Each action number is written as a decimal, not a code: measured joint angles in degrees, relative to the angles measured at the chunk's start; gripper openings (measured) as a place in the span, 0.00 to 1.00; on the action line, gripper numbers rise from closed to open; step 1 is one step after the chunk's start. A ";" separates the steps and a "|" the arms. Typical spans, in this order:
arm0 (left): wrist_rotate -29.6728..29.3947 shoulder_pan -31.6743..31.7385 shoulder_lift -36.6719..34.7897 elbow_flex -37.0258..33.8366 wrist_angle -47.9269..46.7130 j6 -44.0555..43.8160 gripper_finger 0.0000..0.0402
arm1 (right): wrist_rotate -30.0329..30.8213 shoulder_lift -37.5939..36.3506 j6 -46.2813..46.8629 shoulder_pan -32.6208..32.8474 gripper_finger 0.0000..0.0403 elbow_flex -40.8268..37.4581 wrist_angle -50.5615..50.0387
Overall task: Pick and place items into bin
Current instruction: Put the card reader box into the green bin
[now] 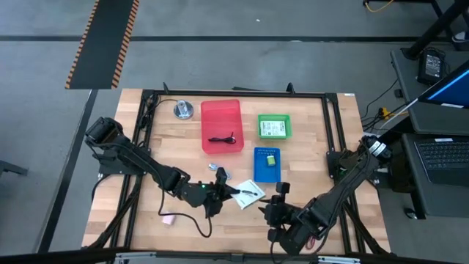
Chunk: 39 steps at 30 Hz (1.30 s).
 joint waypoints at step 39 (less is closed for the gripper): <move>2.06 2.19 -0.52 0.03 4.37 -1.40 0.21 | 2.86 -0.07 -8.38 -2.88 0.01 0.03 -2.21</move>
